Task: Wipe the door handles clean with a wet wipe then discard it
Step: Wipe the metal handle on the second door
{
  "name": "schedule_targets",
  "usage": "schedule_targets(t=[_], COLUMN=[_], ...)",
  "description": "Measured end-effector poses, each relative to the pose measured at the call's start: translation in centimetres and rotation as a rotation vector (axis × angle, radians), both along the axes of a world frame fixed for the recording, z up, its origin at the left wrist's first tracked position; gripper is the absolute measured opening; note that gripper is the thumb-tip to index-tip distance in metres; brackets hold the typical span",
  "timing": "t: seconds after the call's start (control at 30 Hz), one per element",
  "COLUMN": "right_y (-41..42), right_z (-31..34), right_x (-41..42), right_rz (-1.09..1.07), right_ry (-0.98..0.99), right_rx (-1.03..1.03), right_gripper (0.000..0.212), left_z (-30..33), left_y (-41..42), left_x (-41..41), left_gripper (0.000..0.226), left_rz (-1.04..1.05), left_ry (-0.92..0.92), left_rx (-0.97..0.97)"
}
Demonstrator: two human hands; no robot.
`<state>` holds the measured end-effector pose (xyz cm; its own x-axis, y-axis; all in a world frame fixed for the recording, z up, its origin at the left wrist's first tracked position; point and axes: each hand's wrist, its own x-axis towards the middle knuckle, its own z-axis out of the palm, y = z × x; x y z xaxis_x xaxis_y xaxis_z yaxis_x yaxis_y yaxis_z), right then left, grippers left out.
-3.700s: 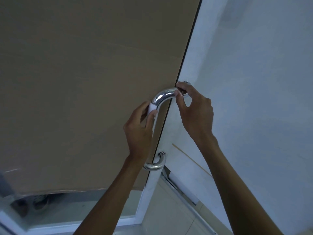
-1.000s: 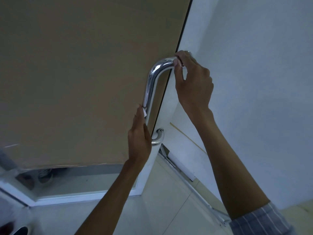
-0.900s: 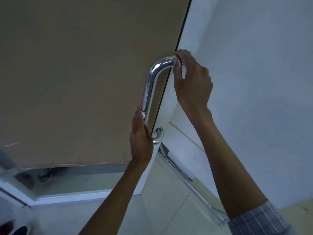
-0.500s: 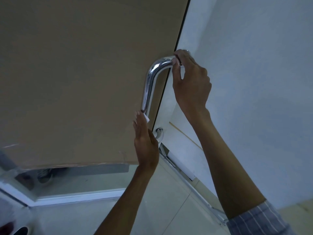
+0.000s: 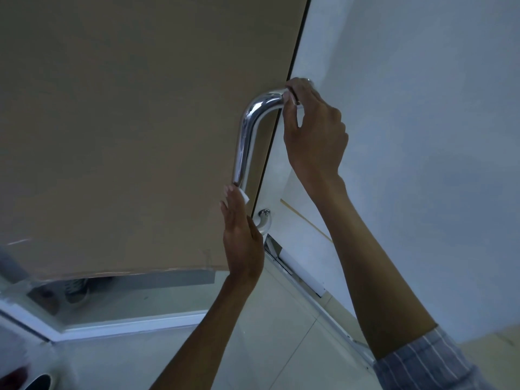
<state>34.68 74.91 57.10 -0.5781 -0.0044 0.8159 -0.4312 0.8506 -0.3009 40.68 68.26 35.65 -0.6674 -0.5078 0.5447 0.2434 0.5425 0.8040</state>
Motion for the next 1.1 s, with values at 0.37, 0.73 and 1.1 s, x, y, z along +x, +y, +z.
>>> schedule_targets(t=[0.37, 0.73, 1.1], right_y=[-0.1, -0.1, -0.3], right_z=[0.1, 0.1, -0.1], right_x=[0.3, 0.2, 0.1], right_rz=[0.003, 0.001, 0.029], right_ry=[-0.002, -0.011, 0.003], right_rx=[0.016, 0.002, -0.036], right_gripper=[0.034, 0.034, 0.032], left_z=[-1.9, -2.6, -4.1], left_y=[-1.5, -1.5, -0.9], left_x=[-1.9, -0.3, 0.8], left_gripper=[0.071, 0.070, 0.076], left_rz=[0.012, 0.018, 0.013], left_ry=[-0.086, -0.105, -0.187], left_rx=[0.090, 0.092, 0.051])
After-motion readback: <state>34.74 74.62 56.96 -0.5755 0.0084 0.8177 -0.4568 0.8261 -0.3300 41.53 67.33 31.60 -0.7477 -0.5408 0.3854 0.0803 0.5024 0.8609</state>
